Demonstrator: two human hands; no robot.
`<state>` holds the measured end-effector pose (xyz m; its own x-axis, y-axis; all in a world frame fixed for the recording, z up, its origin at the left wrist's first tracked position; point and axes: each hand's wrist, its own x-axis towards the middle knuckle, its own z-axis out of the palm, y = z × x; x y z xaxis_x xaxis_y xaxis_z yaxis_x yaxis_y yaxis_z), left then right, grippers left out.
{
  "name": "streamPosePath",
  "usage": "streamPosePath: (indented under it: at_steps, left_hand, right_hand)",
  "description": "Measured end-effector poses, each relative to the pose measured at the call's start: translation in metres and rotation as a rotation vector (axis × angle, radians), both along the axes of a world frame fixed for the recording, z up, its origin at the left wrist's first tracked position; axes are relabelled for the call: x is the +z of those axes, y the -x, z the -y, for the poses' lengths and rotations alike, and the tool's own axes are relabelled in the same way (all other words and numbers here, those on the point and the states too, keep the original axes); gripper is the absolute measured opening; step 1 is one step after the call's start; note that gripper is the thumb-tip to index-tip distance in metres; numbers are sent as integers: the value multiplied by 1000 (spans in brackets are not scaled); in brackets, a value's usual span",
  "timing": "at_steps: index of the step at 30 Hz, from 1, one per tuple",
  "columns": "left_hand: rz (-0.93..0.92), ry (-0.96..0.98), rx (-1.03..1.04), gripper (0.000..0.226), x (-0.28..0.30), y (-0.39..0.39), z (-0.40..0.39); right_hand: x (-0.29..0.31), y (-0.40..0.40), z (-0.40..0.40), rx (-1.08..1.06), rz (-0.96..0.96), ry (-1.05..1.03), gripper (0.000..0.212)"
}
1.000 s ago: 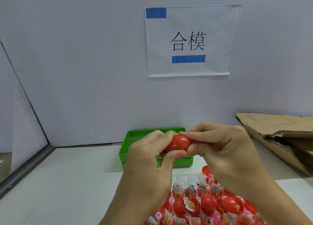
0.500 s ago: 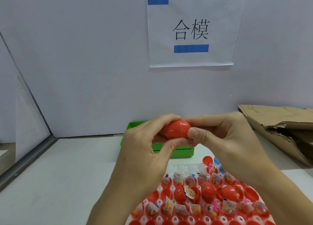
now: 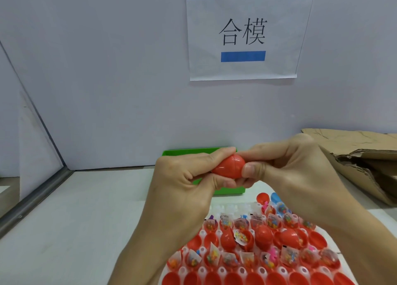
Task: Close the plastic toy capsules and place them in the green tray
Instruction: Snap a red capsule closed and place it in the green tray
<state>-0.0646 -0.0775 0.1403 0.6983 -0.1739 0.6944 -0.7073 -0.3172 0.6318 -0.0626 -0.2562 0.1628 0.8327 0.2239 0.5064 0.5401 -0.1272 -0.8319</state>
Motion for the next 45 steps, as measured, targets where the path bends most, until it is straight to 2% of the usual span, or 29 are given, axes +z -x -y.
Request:
streamPosePath:
  at_steps: [8,12,16,19,23,30,34,39,45]
  left_hand:
    - [24,5,4,51,-4,-2,9]
    - [-5,48,6,24,-1,0,11]
    - [-100,103,8,32,1,1,8]
    - [-138,144,12,27,2,-1,9]
    - [-165,158,-40,18,2,-3,7]
    - [-188,192,-66,24,2,-1,7]
    - [-216,202,-106,24,1,-3,4]
    - [-219,150,-132,29,4,-4,1]
    - [-219,107,-121,31,2,-5,-2]
  right_hand:
    - [0,-1,4,-7,11,46,26]
    - [-5,-2,-6,-45,25,-33,22]
    - [-9,-3,-14,-30,16,-104,25]
    - [-9,-5,-10,-35,-5,-161,19]
    - [-10,-8,-7,-19,2,-131,17]
    - [-12,-10,-4,-12,36,-148,19]
    - [-14,-11,-4,-24,92,-111,37]
    - [-15,-13,-2,-77,158,-3,37]
    - [-17,-15,-1,-144,236,109,47]
